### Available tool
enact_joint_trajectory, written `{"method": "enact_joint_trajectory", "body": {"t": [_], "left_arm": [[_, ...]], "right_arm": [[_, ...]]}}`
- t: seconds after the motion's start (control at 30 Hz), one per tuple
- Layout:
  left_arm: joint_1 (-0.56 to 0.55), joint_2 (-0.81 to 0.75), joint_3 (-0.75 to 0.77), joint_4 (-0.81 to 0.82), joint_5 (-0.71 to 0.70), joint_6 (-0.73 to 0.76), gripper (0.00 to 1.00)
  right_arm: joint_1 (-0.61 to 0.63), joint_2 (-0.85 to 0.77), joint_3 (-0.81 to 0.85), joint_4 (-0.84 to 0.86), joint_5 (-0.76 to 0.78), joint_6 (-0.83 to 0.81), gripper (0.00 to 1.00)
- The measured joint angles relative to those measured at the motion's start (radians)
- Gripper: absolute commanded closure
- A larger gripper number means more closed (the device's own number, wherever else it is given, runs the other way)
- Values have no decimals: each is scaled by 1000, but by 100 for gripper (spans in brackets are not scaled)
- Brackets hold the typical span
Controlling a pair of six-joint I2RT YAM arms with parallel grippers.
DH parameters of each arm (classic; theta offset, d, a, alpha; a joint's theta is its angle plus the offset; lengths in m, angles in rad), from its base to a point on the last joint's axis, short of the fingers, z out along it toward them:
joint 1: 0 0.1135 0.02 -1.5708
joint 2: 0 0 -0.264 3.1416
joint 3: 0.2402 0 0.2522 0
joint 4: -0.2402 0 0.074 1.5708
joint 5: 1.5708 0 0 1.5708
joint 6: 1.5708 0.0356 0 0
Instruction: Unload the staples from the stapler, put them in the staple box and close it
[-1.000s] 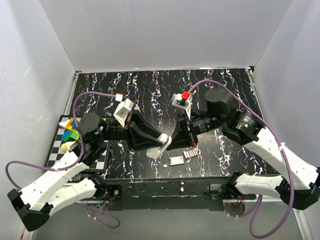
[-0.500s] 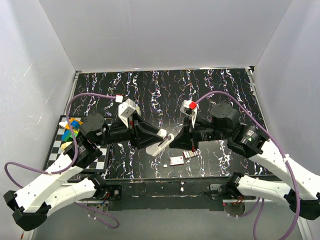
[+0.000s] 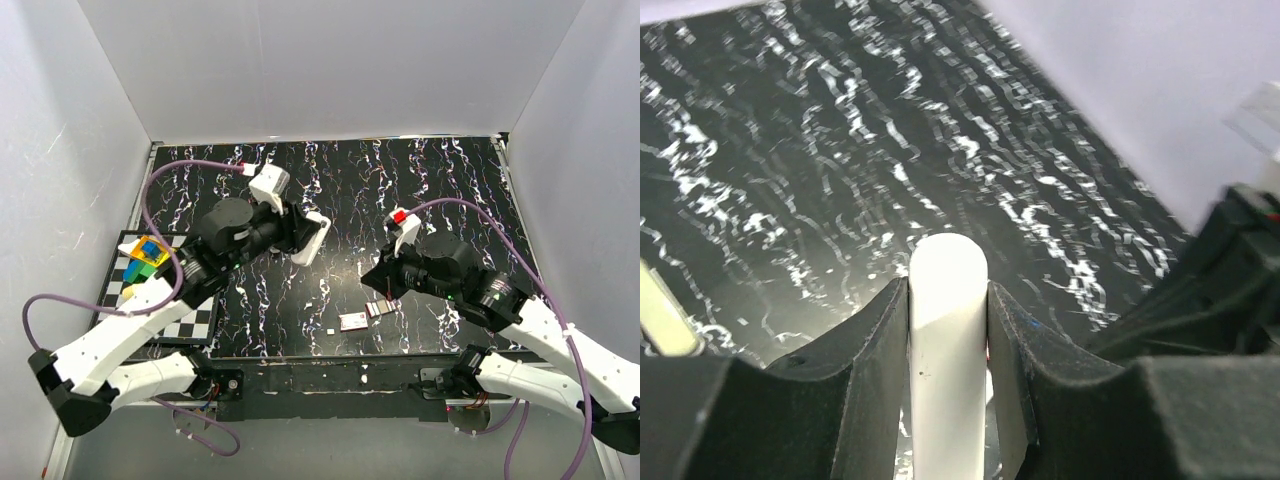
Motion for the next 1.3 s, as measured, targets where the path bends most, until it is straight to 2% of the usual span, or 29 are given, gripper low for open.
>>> {"method": "enact_joint_trajectory", "body": {"t": [0.23,0.7,1.07,1.3], "left_arm": [[90,190,20,0,-99,-3,100],[236,571,127,45,-176,-49,100],[282,835,233,82,-192,-87,100],[282,927,245,80,-237,-100,100]], "right_arm": [[0,-14,-56,3,123,64,99],[0,-2,-113,29,111,106,69],[0,-3,-129,41,100,105,65],[0,-5,-148,50,91,101,65]]}}
